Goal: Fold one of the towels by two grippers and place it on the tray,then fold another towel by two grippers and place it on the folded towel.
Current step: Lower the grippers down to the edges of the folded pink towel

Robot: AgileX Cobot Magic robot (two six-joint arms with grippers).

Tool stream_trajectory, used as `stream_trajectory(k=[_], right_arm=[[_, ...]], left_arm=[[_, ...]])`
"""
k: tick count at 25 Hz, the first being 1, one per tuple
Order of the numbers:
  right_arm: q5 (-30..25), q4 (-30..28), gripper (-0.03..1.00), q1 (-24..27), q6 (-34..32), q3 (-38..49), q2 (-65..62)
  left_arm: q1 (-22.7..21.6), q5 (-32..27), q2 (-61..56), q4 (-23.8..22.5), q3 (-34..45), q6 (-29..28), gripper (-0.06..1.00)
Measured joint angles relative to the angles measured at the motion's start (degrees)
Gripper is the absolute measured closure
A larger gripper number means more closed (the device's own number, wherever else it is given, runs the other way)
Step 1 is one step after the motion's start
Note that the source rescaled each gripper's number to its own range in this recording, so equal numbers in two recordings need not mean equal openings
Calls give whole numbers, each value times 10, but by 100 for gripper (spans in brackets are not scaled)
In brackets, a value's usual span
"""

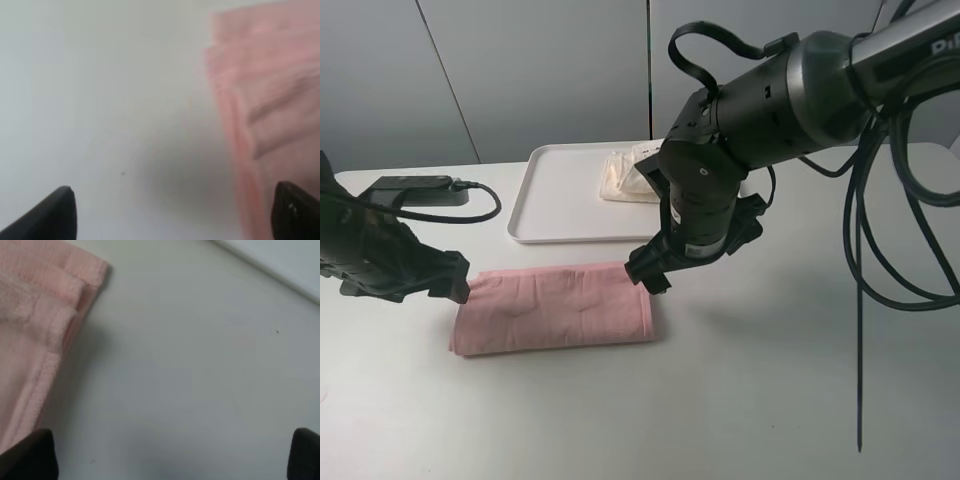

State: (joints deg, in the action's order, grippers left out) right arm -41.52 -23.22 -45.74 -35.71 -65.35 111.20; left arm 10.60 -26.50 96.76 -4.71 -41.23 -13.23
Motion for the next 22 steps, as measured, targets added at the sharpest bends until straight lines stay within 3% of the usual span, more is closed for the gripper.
stream_trajectory(k=[2, 9, 15, 18, 22], right_arm=[[0, 0, -3, 0, 1, 0, 0], [-1, 5, -3, 0, 25, 0, 0], [-3, 18, -3, 0, 52, 0, 0], [-3, 18, -3, 0, 57, 0, 0], [-3, 20, -3, 0, 64, 0, 0]], left_arm=[[-5, -26, 20, -19, -6, -17, -5], [-5, -9, 27, -11, -8, -24, -5], [-6, -4, 27, 59, -8, 40, -5], [-6, -10, 27, 66, -9, 53, -5], [-6, -67, 27, 68, -38, 70, -5]])
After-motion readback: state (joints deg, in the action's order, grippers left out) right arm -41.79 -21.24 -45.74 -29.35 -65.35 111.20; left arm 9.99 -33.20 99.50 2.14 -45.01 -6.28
